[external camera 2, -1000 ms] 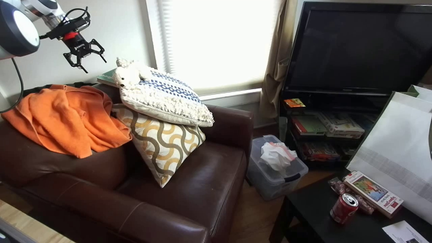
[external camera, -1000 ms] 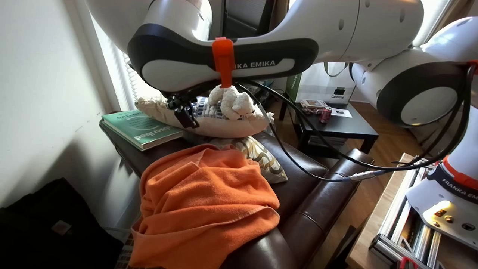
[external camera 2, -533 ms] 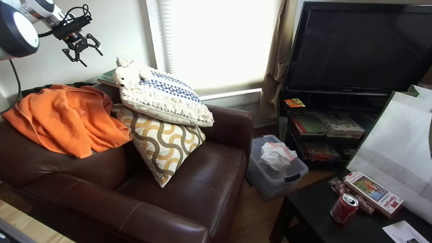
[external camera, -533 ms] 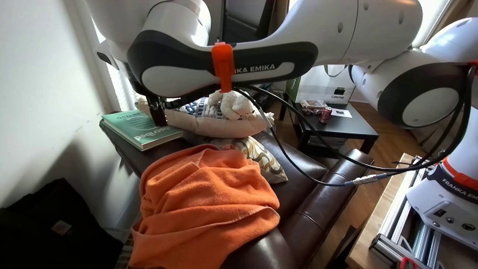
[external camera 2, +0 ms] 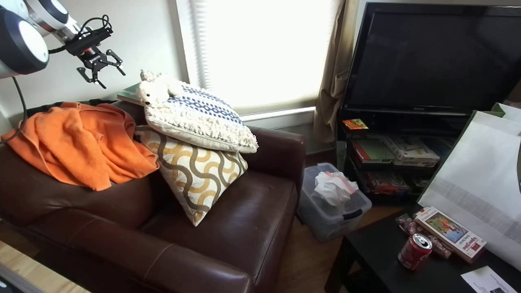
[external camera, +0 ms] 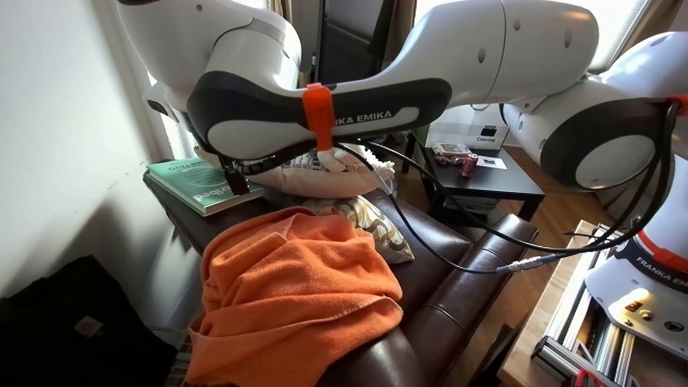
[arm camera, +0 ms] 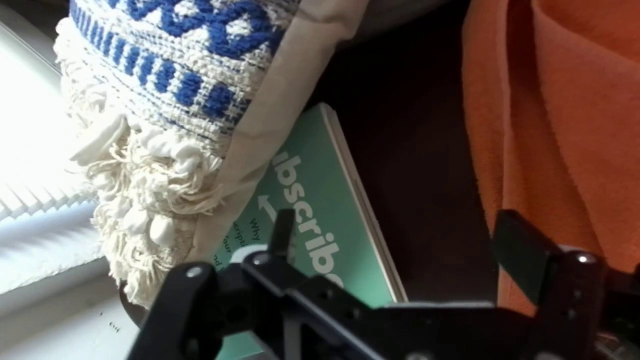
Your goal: Move the book to the left on the sofa seat
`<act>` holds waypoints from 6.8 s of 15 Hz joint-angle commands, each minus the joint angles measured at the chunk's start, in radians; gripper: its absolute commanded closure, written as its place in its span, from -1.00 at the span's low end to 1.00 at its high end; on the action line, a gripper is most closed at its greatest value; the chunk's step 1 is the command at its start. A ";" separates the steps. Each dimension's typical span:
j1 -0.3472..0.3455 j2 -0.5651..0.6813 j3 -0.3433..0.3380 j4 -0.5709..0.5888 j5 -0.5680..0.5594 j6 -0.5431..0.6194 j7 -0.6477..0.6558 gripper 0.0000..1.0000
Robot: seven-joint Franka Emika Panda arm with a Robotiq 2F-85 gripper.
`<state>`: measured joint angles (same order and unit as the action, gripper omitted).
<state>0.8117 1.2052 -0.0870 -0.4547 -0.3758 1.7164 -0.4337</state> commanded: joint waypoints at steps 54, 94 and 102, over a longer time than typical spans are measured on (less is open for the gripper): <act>0.060 0.244 -0.208 0.021 -0.144 0.602 0.334 -1.00; 0.241 0.069 -0.354 0.037 -0.343 -0.026 0.370 0.87; 0.293 0.010 -0.357 0.038 -0.486 -0.077 0.395 0.87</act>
<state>1.0842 1.2497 -0.4277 -0.4166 -0.7822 1.6388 -0.0475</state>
